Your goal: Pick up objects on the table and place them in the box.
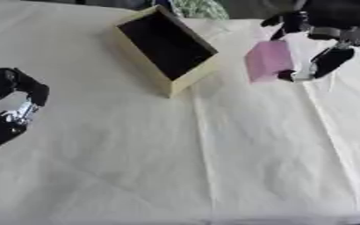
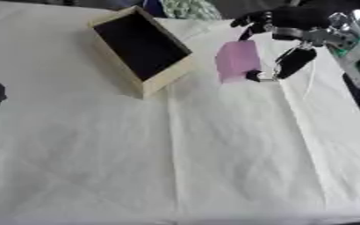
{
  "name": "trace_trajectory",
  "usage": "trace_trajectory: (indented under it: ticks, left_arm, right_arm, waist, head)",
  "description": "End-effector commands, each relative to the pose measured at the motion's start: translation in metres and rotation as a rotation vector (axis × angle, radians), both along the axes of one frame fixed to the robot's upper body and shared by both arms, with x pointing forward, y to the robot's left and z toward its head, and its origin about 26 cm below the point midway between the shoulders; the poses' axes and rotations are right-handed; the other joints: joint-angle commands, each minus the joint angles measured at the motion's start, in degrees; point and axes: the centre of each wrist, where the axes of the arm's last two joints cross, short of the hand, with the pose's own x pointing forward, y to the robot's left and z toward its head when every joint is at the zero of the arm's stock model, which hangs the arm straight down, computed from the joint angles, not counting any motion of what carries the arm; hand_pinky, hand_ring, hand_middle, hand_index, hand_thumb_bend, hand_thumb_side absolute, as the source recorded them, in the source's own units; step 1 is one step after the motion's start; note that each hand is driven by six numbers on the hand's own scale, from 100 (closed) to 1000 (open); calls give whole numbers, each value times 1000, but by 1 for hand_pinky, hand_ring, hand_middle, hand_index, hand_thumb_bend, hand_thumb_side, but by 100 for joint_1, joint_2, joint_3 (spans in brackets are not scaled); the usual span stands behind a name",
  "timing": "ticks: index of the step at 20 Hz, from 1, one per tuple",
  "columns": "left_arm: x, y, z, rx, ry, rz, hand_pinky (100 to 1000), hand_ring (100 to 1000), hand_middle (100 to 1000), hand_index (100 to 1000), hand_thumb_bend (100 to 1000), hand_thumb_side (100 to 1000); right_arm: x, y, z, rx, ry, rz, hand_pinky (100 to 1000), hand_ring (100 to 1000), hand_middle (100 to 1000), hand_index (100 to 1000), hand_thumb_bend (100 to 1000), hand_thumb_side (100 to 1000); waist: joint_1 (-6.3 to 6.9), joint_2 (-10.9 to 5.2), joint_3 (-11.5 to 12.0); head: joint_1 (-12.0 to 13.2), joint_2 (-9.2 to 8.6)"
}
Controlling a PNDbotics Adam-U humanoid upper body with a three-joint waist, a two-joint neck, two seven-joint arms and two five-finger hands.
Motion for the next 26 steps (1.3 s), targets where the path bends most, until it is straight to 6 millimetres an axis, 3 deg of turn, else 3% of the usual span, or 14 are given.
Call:
trace_trajectory:
  ticks: [1,14,26]
  left_arm:
    - [0,-4,13,12,-38,-36,654,504,447,557,373,596]
    - [6,-33,28,12,-71,-178,653,505,446,557,377,592]
    - [8,-49,36,17,-88,-259,652,505,445,556,378,593]
  right_arm:
    - [-4,-10,28,-119,-15,60,866,951,961,785,340,437]
    - [9,-13,50,-27,-58,17,864,944,946,782,257,366]
    - [30,-13,33,45,-64,-51,857,935,929,781,188,290]
  waist:
    - [30,-104,53]
    - [-1,-33,743]
    - [-72,78,1252]
  head:
    - [-76,-67]
    - [-537,-217]
    - [-867,-291]
